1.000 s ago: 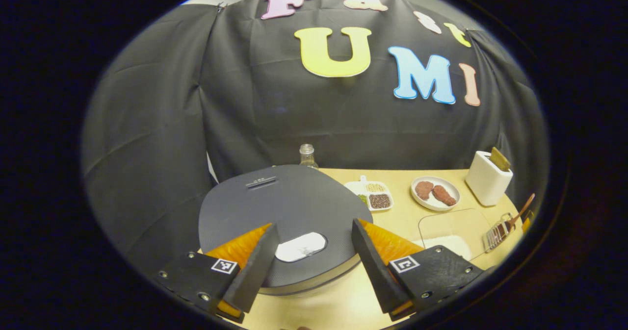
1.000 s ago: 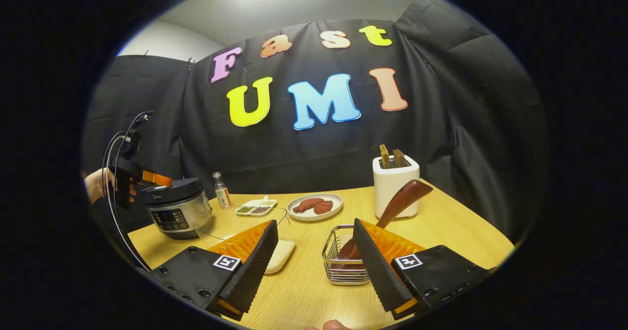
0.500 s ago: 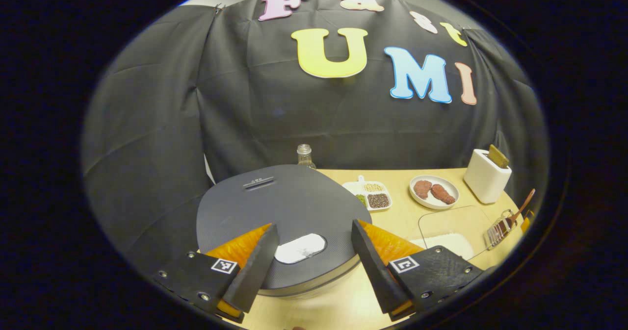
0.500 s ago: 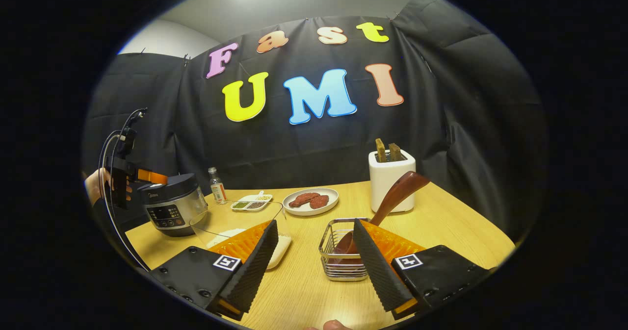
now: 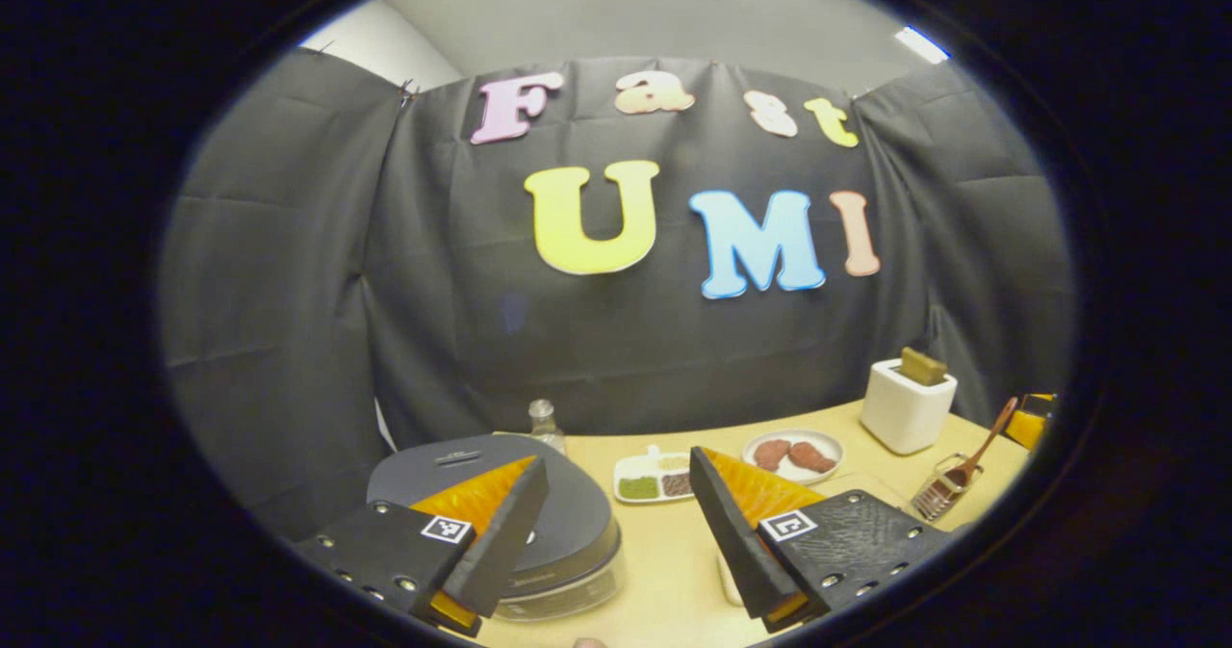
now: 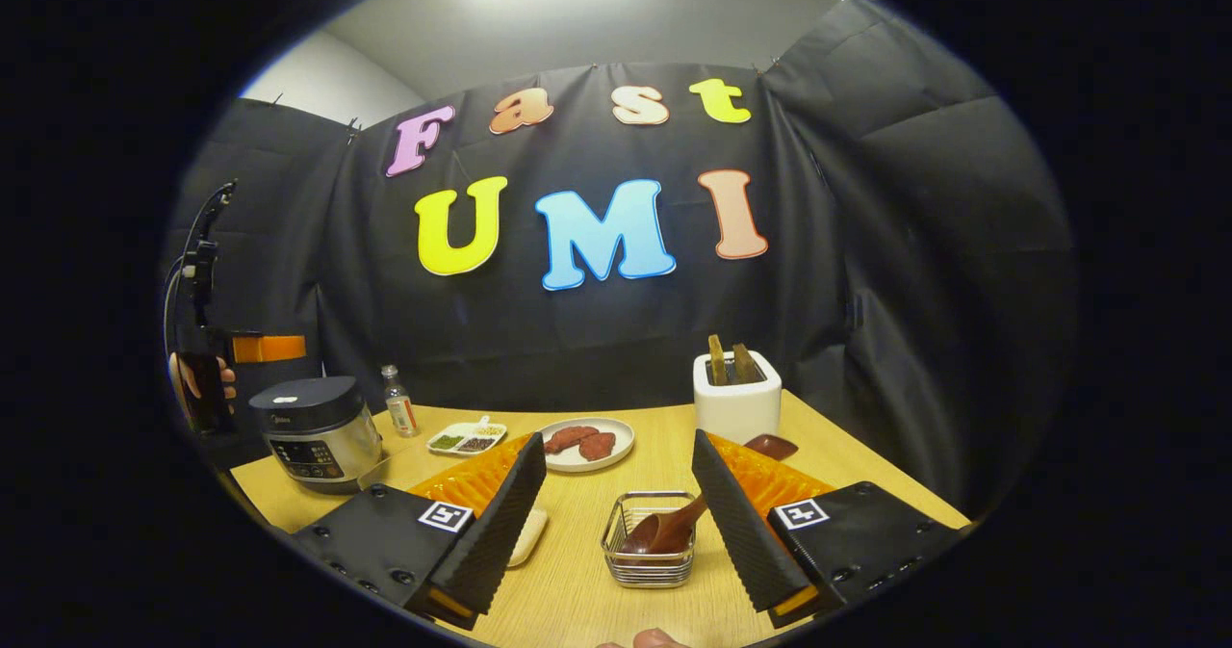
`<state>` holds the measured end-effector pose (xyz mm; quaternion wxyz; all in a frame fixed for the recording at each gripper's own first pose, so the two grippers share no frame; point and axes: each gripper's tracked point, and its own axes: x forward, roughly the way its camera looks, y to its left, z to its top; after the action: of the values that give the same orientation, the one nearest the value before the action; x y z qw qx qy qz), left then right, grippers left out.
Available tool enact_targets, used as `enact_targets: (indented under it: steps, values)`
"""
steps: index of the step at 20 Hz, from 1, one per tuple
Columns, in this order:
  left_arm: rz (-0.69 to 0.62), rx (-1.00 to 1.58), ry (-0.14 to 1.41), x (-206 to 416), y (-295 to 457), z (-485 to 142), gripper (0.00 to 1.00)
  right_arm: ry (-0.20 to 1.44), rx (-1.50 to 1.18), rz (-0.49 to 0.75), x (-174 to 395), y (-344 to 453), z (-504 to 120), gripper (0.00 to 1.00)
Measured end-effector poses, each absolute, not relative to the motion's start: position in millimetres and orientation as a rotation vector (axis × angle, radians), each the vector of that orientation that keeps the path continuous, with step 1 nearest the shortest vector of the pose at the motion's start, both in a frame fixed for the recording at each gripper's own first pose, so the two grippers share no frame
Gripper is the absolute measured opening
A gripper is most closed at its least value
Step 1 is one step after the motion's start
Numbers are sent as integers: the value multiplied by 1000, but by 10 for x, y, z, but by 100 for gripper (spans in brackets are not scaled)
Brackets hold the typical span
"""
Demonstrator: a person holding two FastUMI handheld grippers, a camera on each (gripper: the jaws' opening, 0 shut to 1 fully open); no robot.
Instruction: Close the left gripper, press the button to open the rice cooker; take a wooden spoon from the chopstick holder with the right hand, scoop a spoonful of rice and pour it into the rice cooker, then put the wooden spoon back into the chopstick holder.
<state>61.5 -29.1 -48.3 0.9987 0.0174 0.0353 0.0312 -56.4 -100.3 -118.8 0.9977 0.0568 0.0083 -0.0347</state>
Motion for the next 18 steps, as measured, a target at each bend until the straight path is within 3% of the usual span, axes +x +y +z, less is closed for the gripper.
enact_targets:
  steps: [9, 18]
  values:
    - [-35, 12, -104, 92, -745, 260, 93, -103, 78, -115, -606, -989, -155, 98]
    - [16, 15, -87, -54, -610, 49, 92, -72, 62, -121, -629, -977, -135, 98]
